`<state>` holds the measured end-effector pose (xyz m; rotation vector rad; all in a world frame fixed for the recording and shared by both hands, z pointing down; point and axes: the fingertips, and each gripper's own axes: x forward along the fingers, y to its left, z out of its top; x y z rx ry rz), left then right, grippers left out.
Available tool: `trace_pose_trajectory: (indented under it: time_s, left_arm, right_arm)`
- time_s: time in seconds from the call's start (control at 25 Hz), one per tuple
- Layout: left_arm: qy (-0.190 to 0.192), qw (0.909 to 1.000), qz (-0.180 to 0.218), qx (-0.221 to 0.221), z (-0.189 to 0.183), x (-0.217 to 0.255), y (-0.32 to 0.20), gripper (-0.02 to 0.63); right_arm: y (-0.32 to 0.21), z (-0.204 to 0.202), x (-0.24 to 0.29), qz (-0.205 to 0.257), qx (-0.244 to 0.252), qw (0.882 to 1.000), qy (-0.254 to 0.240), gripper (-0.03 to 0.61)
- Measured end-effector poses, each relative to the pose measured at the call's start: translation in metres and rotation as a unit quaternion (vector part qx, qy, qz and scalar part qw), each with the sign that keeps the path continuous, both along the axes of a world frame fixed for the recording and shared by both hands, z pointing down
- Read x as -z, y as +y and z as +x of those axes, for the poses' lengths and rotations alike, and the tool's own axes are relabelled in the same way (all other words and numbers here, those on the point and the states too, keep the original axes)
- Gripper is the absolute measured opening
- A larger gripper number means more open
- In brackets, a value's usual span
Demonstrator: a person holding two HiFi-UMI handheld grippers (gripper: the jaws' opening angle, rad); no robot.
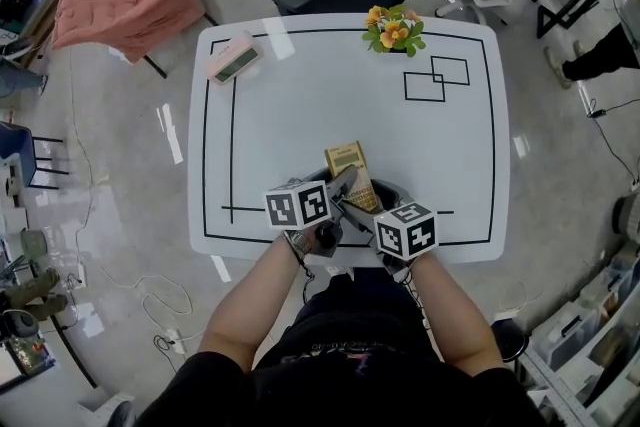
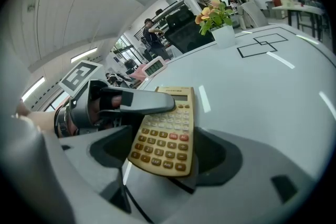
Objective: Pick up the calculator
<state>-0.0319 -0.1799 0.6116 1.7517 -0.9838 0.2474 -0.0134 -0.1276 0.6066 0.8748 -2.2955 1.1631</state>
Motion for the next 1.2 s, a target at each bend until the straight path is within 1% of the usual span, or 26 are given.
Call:
trace_pose_trajectory:
  time_s: [0.2,0.32,0.4,0.52,0.68,0.76,0.8,0.88,0.96,1.0,1.08,1.2]
  left_arm:
    - [0.037,0.9985,-0.012,0.039,0.000,0.002,-0.001,0.127]
    - [0.054,0.9972,-0.006,0.052,0.000,0.007,-0.002,0.111]
    - [0.066,0.9958,0.005,0.063,-0.001,0.014,-0.003,0.097]
    - [0.080,0.9923,0.024,0.092,-0.012,0.027,-0.010,0.081]
    - [0.073,0.9894,0.061,0.109,-0.030,0.047,-0.018,0.078]
    - [0.066,0.9875,0.084,0.116,-0.040,0.059,-0.019,0.078]
    - [0.061,0.9866,0.097,0.117,-0.044,0.066,-0.018,0.078]
    - [0.049,0.9848,0.123,0.112,-0.048,0.081,-0.016,0.078]
    - [0.035,0.9827,0.149,0.104,-0.050,0.096,-0.013,0.078]
    - [0.029,0.9815,0.161,0.099,-0.051,0.103,-0.010,0.078]
    - [0.018,0.9787,0.184,0.089,-0.051,0.117,-0.003,0.078]
    - [0.001,0.9734,0.216,0.074,-0.054,0.135,0.009,0.078]
  right_arm:
    - [0.000,0.000,0.000,0.002,0.000,1.000,0.000,0.370]
    - [0.000,-0.001,0.000,0.018,0.011,1.000,0.011,0.370]
    - [-0.001,0.000,0.002,0.040,0.018,0.999,0.020,0.370]
    - [-0.005,0.004,0.010,0.078,0.018,0.997,0.024,0.370]
    - [-0.012,0.013,0.032,0.132,0.007,0.991,0.008,0.366]
    - [-0.016,0.016,0.047,0.167,0.001,0.986,0.007,0.342]
    - [-0.017,0.018,0.054,0.185,-0.001,0.983,0.012,0.325]
    - [-0.019,0.022,0.068,0.217,-0.009,0.976,0.026,0.255]
    - [-0.020,0.028,0.082,0.244,-0.025,0.969,0.037,0.123]
    - [-0.021,0.030,0.089,0.255,-0.033,0.966,0.040,0.094]
    - [-0.019,0.033,0.101,0.272,-0.047,0.960,0.041,0.002]
    - [-0.014,0.033,0.118,0.292,-0.055,0.954,0.040,0.002]
